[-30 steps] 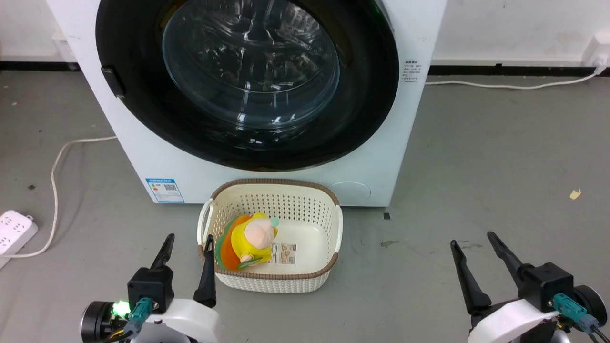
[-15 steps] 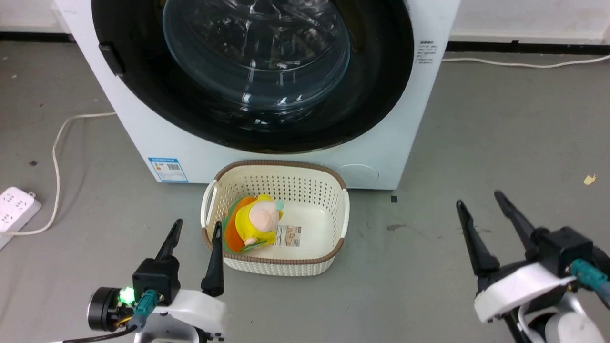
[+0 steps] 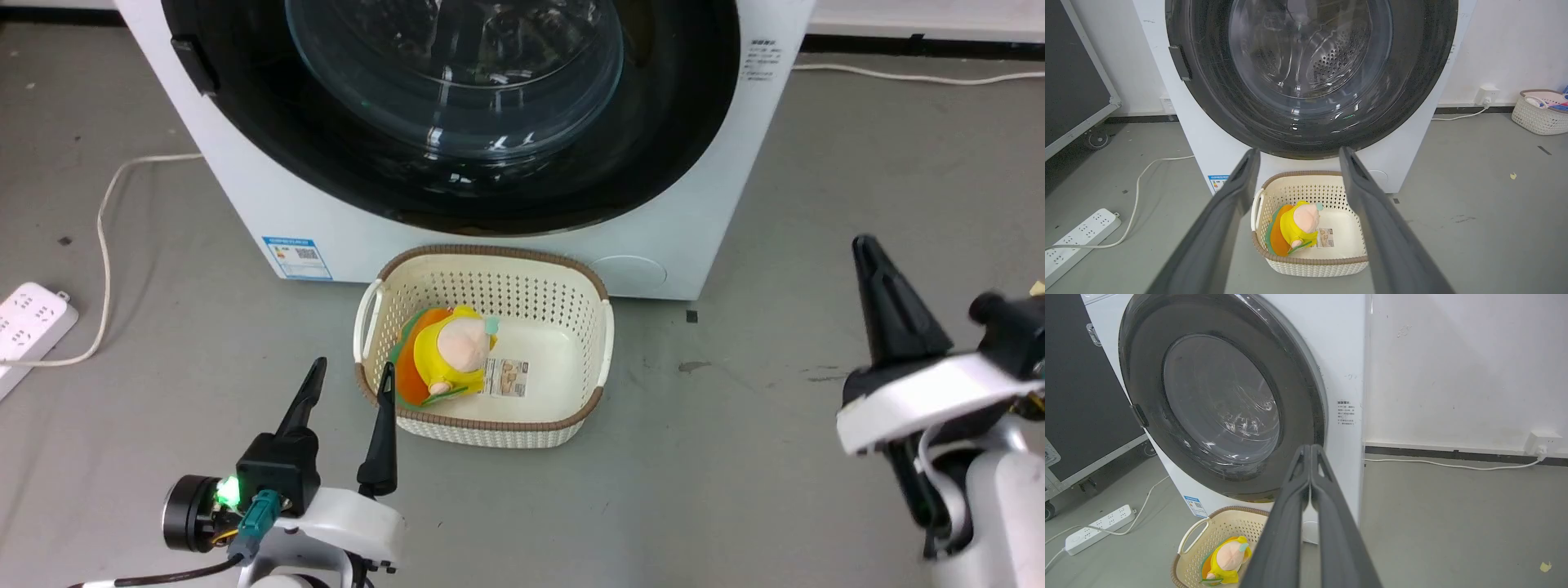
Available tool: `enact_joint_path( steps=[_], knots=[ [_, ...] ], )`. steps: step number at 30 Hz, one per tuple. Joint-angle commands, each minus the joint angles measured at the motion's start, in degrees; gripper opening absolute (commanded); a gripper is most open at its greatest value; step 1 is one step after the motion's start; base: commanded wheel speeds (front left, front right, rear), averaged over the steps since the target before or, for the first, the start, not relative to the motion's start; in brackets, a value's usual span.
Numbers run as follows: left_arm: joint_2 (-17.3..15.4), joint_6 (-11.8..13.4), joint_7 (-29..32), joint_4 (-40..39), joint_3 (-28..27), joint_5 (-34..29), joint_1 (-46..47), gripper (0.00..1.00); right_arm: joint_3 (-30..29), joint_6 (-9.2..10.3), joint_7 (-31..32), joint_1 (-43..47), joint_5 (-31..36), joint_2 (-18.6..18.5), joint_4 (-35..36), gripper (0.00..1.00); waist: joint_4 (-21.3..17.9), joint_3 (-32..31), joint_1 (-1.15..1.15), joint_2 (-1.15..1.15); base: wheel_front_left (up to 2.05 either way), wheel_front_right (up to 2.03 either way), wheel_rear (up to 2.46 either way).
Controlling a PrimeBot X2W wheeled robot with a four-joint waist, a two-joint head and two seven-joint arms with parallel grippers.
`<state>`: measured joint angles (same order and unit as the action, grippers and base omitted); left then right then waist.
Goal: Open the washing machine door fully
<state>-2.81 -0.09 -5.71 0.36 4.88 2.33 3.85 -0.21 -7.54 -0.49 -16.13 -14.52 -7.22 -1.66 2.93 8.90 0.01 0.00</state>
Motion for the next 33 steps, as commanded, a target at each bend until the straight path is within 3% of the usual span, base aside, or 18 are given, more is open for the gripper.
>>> enact_joint_path(
  steps=[1, 21, 33],
  knots=[
    [-0.03, 0.38, -0.63, -0.15, 0.30, 0.32, 1.06, 1.00, -0.47, 0.02, 0.33, -1.84, -1.47, 0.07, -0.52, 0.00, 0.25, 0.37, -0.01, 0.00, 0.00, 0.00, 0.00],
    [-0.04, 0.83, -3.03, -0.48, 2.54, 1.28, 3.90, 1.00, -9.42, 0.03, 9.02, -21.51, -16.07, 2.76, -11.76, 0.00, 2.74, 5.50, -0.01, 0.00, 0.00, 0.00, 0.00],
    [-0.05, 1.26, -4.46, -1.05, 4.02, 2.09, 5.61, 1.00, -16.90, 0.04, 15.17, -36.87, -22.65, 2.87, -24.28, 0.00, 4.83, 9.62, -0.01, 0.00, 0.00, 0.00, 0.00]
  ],
)
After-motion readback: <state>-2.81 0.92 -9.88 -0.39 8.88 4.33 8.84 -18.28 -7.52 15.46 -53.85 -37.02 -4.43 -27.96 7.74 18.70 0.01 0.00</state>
